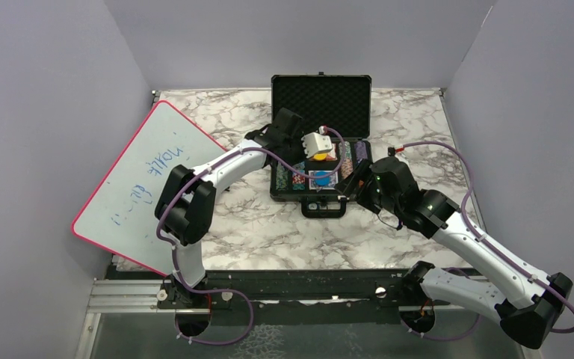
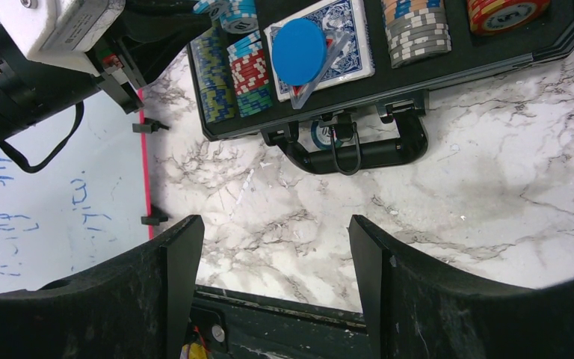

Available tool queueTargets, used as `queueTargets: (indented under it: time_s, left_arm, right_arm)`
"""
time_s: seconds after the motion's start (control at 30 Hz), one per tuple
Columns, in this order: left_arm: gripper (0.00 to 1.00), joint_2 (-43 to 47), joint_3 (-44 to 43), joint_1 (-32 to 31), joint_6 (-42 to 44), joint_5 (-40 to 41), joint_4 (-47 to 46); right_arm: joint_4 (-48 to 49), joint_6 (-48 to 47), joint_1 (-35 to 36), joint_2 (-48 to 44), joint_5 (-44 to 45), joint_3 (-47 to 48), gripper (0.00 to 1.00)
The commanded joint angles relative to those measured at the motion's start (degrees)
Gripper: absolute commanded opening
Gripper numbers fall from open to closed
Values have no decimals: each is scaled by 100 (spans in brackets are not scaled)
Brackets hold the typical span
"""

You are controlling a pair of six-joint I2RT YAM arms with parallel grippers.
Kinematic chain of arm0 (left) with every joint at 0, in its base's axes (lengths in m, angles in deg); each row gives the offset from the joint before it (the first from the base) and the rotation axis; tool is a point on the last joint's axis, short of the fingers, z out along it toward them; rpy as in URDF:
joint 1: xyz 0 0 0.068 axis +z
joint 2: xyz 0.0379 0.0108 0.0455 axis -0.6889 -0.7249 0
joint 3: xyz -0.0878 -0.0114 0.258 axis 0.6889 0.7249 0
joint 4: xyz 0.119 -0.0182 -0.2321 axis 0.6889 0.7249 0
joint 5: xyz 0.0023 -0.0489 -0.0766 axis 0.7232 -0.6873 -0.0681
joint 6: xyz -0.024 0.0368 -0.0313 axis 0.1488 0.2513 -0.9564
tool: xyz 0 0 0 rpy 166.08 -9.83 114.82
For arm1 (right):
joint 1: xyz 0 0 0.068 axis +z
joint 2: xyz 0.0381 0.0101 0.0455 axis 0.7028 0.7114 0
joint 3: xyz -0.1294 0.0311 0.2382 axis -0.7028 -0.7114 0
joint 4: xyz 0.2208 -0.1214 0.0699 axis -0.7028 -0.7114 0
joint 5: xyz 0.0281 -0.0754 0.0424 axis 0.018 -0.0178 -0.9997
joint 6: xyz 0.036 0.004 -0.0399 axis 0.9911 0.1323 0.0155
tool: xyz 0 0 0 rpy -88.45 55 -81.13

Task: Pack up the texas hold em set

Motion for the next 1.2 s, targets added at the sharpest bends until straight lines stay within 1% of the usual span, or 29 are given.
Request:
queueTargets:
  time_s: [0.0,0.43,0.67,0.87,1.0,1.1,1.17]
  left_arm:
    - [0,250,-166,28,-106,-33,-79]
    - [0,422,38,28,62,-585,99]
    - [0,225,56,28,132,-437,251]
    - [0,-27,-139,28,17,-237,314]
    - [3,-167,-254,28,-85,-287,360]
    - [8,-267,-323,28,-197,-280,378]
    - [13,-330,-417,33,-301,-213,391]
  right_arm:
    - [-80,91,-25,-77,149,-66,74]
    - [-128,119,-26,-119,197,-55,74]
    - [-137,124,-26,-124,201,-66,74]
    - [-137,119,-25,-121,208,-51,74]
    - [-153,119,-25,-131,229,-35,74]
    - [-168,110,-25,-137,243,-35,74]
    - [-167,105,-25,-137,254,-38,74]
